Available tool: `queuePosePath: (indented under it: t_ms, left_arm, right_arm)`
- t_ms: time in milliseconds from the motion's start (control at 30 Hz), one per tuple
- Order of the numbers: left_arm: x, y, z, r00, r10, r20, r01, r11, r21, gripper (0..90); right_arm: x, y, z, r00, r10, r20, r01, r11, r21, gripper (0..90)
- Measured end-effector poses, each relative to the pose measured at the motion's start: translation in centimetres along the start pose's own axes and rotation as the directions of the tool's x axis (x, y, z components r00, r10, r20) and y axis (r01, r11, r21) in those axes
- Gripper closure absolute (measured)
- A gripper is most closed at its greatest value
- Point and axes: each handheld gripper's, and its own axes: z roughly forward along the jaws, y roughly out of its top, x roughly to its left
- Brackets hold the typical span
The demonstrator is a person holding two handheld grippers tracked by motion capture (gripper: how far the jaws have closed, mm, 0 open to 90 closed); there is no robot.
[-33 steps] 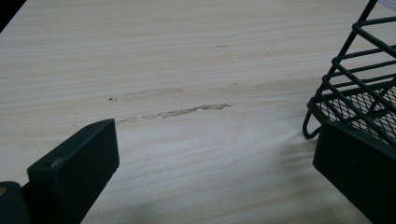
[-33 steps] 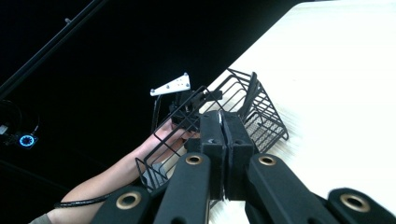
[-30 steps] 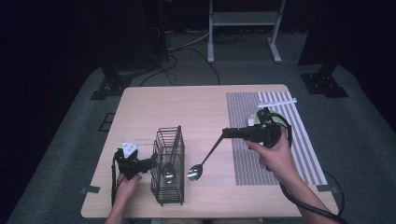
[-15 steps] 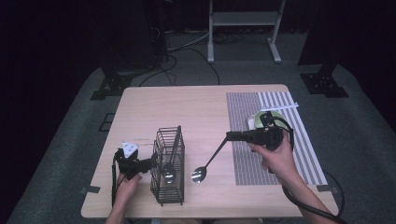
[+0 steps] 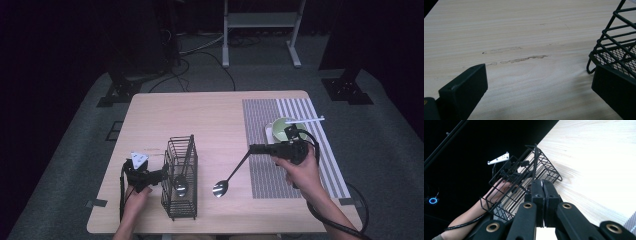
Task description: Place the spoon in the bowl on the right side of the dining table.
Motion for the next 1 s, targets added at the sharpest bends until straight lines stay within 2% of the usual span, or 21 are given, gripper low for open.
queuePosePath:
  t_ms: [367,1000]
  left_arm:
    - [0.0,-0.1,-0.1,1.0,-0.007,0.002,0.007,1.0,-0.006,0.0]
    - [-0.1,-0.1,-0.1,1.0,0.008,-0.002,-0.008,1.0,-0.004,0.0]
  right_arm:
    - [-1.2,-1.1,-0.6,0.9996,0.02,0.02,-0.02,1.0,-0.006,88.6]
    - [-2.7,-2.7,-2.2,0.9973,0.048,0.055,-0.047,0.999,-0.025,88.6]
